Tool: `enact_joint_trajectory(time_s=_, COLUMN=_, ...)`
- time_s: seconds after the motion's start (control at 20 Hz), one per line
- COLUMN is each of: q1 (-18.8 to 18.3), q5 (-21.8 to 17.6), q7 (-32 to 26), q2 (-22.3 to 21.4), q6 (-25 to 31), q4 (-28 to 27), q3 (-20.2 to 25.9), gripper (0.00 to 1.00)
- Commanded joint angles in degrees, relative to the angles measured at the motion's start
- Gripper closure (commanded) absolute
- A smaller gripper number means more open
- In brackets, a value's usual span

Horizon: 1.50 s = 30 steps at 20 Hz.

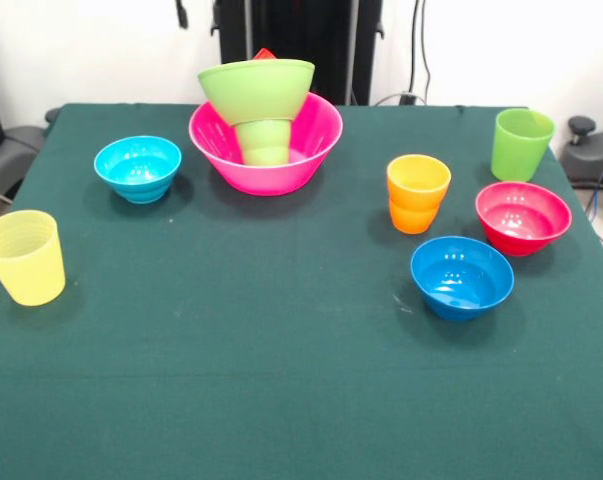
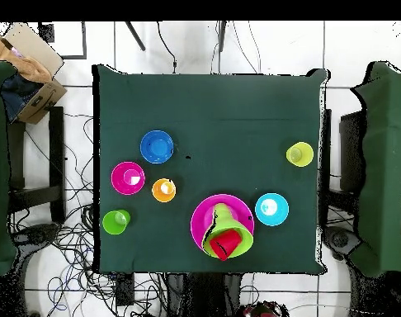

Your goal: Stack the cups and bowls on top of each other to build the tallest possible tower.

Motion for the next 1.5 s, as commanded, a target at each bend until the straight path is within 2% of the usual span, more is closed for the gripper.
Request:
enact_joint_trajectory(time_s=0.05, q1=5.7, q5=3.1, q7=10.7, q2=21.5, q6=-22.7, q4=-11.0, q3=-8.1, gripper=0.0)
enact_joint_trajectory(time_s=0.2, q1=3.6, q5=1.9, q7=8.0, q2=27.1, q6=-29.8, q4=-13.4, q3=-8.8, gripper=0.0)
enact_joint_trajectory(time_s=0.35, q1=3.3, q5=2.1, q7=7.1, q2=30.2, q6=-32.9, q4=-14.9, q3=-9.6, gripper=0.0)
enact_joint_trajectory(time_s=0.8, q1=4.8, q5=1.8, q7=8.1, q2=31.6, q6=-33.6, q4=-16.1, q3=-10.7, gripper=0.0)
enact_joint_trajectory(time_s=1.5, q1=9.1, q5=4.5, q7=7.5, q2=35.5, q6=-39.0, q4=-16.7, q3=-14.1, gripper=0.0)
